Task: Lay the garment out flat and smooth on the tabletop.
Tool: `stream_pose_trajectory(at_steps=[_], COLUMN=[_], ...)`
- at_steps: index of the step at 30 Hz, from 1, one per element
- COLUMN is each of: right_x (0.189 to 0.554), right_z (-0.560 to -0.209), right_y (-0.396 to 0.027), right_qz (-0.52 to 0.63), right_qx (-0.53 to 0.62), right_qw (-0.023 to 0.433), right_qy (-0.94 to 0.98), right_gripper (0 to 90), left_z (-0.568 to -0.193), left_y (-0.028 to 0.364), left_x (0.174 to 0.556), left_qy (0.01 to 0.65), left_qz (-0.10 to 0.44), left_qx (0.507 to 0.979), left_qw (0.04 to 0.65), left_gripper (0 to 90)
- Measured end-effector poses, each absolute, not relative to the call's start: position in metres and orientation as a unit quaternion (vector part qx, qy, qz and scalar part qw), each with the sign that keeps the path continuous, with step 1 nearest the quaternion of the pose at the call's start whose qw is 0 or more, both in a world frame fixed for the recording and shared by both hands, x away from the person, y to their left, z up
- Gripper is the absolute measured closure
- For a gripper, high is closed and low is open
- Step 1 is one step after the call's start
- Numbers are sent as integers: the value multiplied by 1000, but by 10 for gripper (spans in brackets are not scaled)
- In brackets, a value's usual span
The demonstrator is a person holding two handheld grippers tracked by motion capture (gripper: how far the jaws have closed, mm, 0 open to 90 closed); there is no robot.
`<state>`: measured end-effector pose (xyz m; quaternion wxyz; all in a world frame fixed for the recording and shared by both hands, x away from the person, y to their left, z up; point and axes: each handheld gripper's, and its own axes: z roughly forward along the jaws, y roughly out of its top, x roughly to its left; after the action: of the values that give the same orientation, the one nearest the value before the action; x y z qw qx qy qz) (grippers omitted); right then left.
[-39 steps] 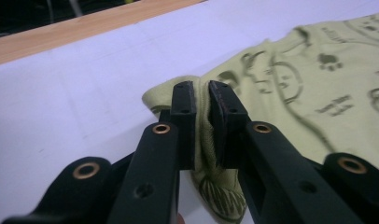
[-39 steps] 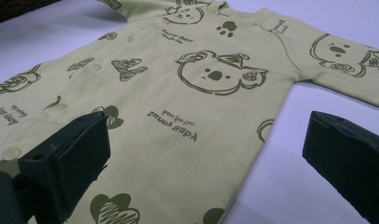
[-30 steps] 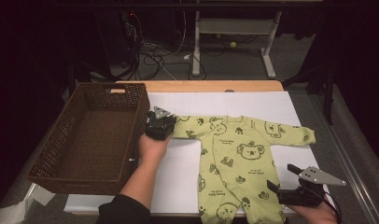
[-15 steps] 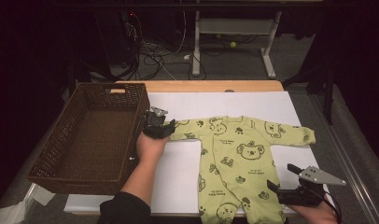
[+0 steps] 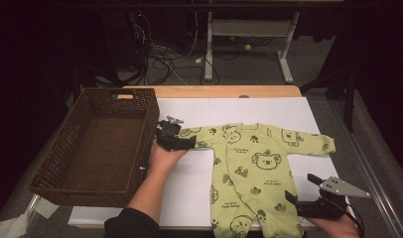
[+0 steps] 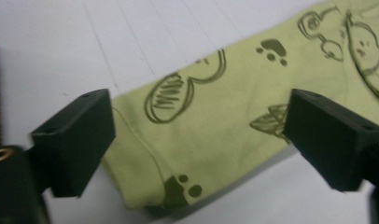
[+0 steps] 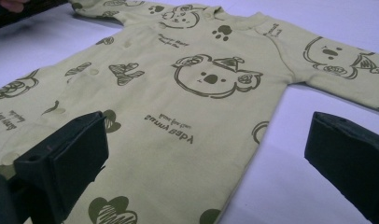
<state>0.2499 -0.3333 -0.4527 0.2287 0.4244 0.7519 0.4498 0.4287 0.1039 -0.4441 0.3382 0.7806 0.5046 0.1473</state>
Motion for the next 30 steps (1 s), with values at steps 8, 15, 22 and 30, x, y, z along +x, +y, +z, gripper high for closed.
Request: stream_pose_trajectory(at_steps=[8, 15, 22, 30], right_x=[250, 249, 251, 257], right_z=[-453, -453, -454, -454], right_y=[-334, -332, -331, -328], right_qz=[450, 448, 448, 448], right_qx=[423, 419, 417, 413], right_qw=[229, 228, 222, 219], right_qy=[753, 756, 759, 762], right_gripper=[1, 1, 1, 0], left_z=[-452, -461, -460, -466], left_y=[108, 112, 115, 122], left_x=[435, 441, 439, 430], left_qy=[514, 539, 558, 544], left_qz=[97, 72, 105, 157], left_qx=[787, 779, 764, 766], left_qw=[328, 310, 308, 304], left_gripper=[0, 0, 199, 577])
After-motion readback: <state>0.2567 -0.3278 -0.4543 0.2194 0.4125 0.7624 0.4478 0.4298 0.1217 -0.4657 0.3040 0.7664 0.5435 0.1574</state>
